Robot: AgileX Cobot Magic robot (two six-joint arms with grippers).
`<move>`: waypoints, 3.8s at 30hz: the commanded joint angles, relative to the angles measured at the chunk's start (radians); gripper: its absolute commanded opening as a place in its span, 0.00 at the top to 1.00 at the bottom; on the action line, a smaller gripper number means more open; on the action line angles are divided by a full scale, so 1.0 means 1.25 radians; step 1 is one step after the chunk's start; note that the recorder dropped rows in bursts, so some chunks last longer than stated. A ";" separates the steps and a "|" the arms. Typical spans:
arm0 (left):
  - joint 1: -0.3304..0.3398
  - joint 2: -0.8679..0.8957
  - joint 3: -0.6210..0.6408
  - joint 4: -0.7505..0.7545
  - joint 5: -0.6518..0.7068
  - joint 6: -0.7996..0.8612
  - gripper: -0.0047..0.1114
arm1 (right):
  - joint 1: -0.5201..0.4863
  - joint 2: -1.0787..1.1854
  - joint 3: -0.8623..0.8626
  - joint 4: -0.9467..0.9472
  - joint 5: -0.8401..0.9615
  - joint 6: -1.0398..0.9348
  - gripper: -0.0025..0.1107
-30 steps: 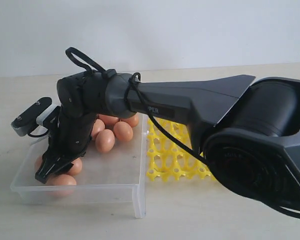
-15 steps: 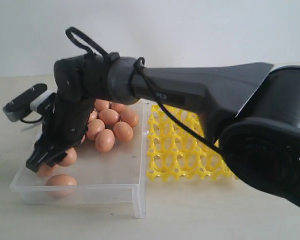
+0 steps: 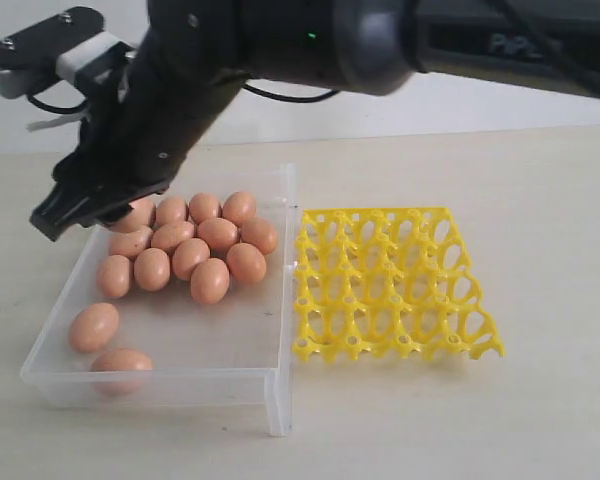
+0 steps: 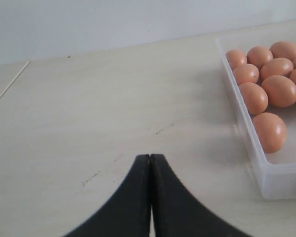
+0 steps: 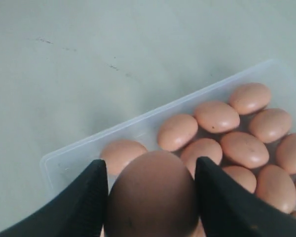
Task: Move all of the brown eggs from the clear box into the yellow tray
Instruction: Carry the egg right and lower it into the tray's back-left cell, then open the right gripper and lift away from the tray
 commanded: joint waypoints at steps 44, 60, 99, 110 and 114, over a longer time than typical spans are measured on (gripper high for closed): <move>-0.005 0.001 -0.003 -0.002 -0.007 -0.004 0.96 | -0.335 0.068 0.439 -0.057 -0.761 0.302 0.98; -0.005 0.001 -0.003 -0.002 -0.007 -0.004 0.96 | -0.320 0.090 0.439 -0.070 -0.740 0.321 0.98; -0.005 0.001 -0.003 -0.002 -0.007 -0.004 0.96 | -0.311 -0.046 0.439 -0.100 -0.633 0.382 0.50; -0.005 0.001 -0.003 -0.002 -0.007 -0.004 0.96 | -0.157 -0.135 0.439 -0.100 -0.435 0.262 0.83; -0.005 0.001 -0.003 -0.002 -0.007 -0.004 0.96 | -0.078 -0.123 0.409 -0.086 -0.384 0.144 0.93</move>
